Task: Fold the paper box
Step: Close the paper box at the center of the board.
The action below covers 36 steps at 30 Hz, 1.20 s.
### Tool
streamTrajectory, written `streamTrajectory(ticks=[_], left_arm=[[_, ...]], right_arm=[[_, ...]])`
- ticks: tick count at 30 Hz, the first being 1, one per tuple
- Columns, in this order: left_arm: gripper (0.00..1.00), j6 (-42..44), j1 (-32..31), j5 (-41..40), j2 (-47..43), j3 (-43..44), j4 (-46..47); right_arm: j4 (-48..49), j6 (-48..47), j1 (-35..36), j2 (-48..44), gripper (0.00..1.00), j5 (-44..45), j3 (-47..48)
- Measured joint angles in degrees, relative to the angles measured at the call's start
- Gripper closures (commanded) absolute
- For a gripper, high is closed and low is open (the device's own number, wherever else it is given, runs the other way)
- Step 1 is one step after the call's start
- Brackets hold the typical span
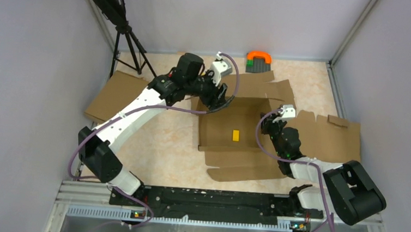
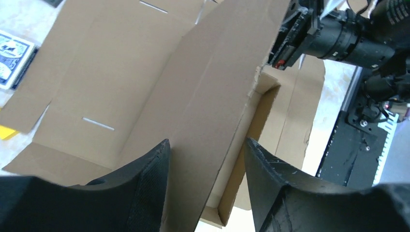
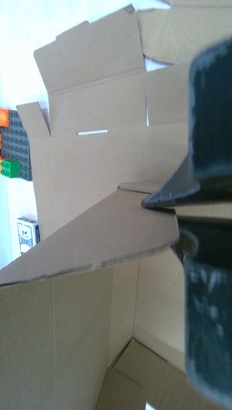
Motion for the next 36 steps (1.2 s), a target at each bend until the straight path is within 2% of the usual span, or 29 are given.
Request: streamTrajectory(ticks=[3, 5, 12, 13, 14, 18, 25, 36], left_arm=[[0.62, 1.33, 0.0, 1.99, 0.63, 0.0, -0.31], [0.69, 1.92, 0.0, 2.91, 0.63, 0.0, -0.22], [0.69, 2.47, -0.04, 4.7, 0.15, -1.75, 1.75], [0.68, 2.45, -0.09, 4.98, -0.13, -2.51, 2.12], [0.68, 2.43, -0.15, 5.2, -0.42, -3.06, 2.34], [0.67, 2.36, -0.83, 5.62, -1.62, -5.2, 3.17], [0.66, 1.29, -2.34, 5.92, -2.75, -8.94, 4.79], [0.6, -0.92, -5.05, 5.9, -2.67, -12.66, 6.34]], right_arm=[[-0.04, 0.33, 0.0, 0.26, 0.63, -0.52, 0.02], [-0.2, 0.55, 0.0, 0.31, 0.57, -0.94, 0.04], [-1.64, 1.81, 0.02, -0.35, 0.37, -0.94, 0.02], [-1.84, 2.16, 0.02, -0.87, 0.19, -0.85, -0.02], [-2.23, 2.45, 0.04, -1.55, 0.12, -0.76, -0.04], [-5.49, 3.61, 0.04, -7.34, 0.1, -1.07, -0.96], [-16.35, 5.14, 0.04, -25.81, 0.1, -3.93, -5.62], [-45.0, 7.85, 0.04, -49.55, 0.1, -14.27, -2.4]])
